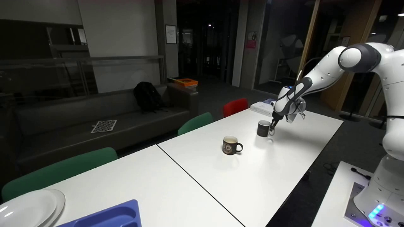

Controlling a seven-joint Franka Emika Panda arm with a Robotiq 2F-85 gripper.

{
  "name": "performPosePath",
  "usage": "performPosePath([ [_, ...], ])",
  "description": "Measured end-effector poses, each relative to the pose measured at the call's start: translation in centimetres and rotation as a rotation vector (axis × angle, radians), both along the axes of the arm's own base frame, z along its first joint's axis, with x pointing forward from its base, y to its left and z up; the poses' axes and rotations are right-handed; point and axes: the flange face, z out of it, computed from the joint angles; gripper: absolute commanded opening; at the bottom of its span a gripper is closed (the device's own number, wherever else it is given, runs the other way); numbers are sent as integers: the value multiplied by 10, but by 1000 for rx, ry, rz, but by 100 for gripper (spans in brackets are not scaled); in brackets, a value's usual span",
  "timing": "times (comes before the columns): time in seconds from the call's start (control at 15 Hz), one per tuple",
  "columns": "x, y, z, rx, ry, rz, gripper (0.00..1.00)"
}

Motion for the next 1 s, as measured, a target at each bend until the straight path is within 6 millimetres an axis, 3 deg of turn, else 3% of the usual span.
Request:
performPosePath([
  [0.27, 0, -3, -4, 8, 18, -4, 2],
  [0.33, 0, -3, -5, 8, 20, -4, 32],
  [0.47, 2, -4, -5, 7, 19, -3, 41],
  [1.0, 6, -7, -1, 2, 13, -2, 99],
])
